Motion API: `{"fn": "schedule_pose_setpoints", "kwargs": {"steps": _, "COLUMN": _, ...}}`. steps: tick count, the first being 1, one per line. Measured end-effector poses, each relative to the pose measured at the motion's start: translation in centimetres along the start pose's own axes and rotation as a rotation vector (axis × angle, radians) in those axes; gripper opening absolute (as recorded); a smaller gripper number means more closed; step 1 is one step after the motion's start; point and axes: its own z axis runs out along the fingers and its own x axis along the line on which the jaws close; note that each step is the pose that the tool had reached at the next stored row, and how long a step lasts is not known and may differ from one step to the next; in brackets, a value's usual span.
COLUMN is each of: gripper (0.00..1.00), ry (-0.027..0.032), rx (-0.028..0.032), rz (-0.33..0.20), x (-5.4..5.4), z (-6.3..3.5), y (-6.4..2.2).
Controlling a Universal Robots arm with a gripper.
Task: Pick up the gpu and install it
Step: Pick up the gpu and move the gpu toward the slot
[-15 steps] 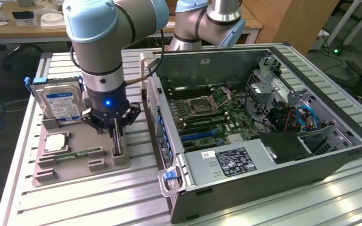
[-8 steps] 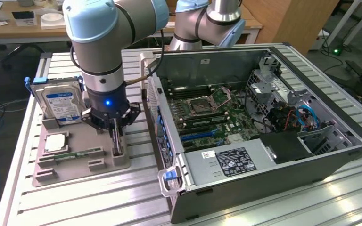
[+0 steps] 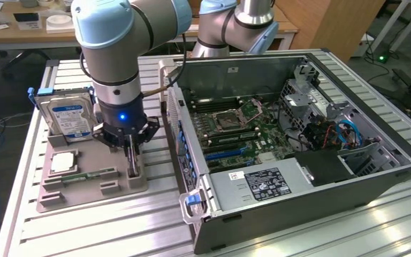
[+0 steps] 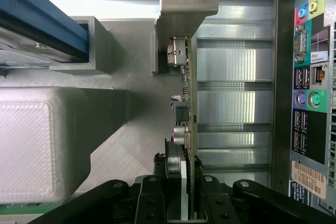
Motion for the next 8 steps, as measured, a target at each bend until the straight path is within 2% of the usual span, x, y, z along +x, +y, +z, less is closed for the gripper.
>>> {"fn": "schedule_pose_setpoints", "kwargs": {"steps": 8, "gripper": 0.28, "ry": 0.0001, "rx": -0.0005, "rz": 0.000, "x": 0.00, "z": -0.21, "y": 0.01}}
